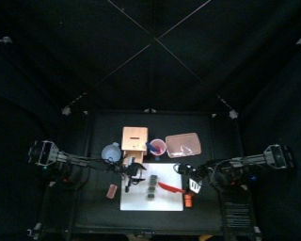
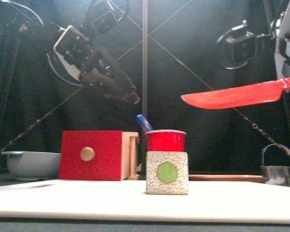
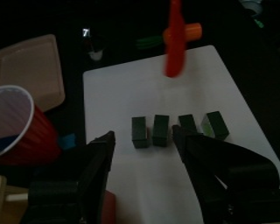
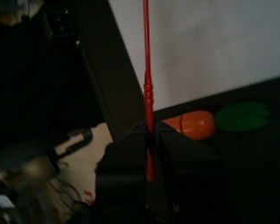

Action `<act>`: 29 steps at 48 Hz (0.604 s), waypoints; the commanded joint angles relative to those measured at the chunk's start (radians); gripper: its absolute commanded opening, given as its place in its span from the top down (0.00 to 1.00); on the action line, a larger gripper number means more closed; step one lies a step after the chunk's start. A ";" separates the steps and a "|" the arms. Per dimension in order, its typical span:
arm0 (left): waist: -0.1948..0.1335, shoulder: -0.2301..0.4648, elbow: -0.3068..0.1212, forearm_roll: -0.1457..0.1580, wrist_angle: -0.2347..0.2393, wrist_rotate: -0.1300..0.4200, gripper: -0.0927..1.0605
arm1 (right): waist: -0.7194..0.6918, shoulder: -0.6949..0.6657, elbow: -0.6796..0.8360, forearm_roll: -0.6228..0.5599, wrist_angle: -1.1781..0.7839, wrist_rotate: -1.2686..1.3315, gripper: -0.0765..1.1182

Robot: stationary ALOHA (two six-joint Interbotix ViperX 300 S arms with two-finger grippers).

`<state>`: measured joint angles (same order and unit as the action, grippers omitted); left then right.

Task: Place sushi on board then cut the sushi with the knife then place the pieces on the plate
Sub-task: Cut the sushi into 4 pieces

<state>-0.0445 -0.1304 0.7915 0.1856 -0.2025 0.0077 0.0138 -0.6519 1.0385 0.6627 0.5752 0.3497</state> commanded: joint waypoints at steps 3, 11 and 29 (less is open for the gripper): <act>0.012 -0.006 -0.011 0.005 -0.011 0.002 0.15 | 0.029 -0.020 0.026 -0.043 -0.075 0.201 0.64; 0.017 -0.005 0.002 0.011 -0.012 0.002 0.15 | 0.118 0.037 0.048 -0.101 -0.219 0.448 0.64; 0.025 -0.012 0.020 0.043 -0.034 0.002 0.15 | 0.272 0.212 0.037 -0.186 -0.354 1.083 0.64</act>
<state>-0.0276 -0.1289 0.8207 0.2178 -0.2224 0.0092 0.2608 -0.4541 1.1045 0.4909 0.2270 1.3668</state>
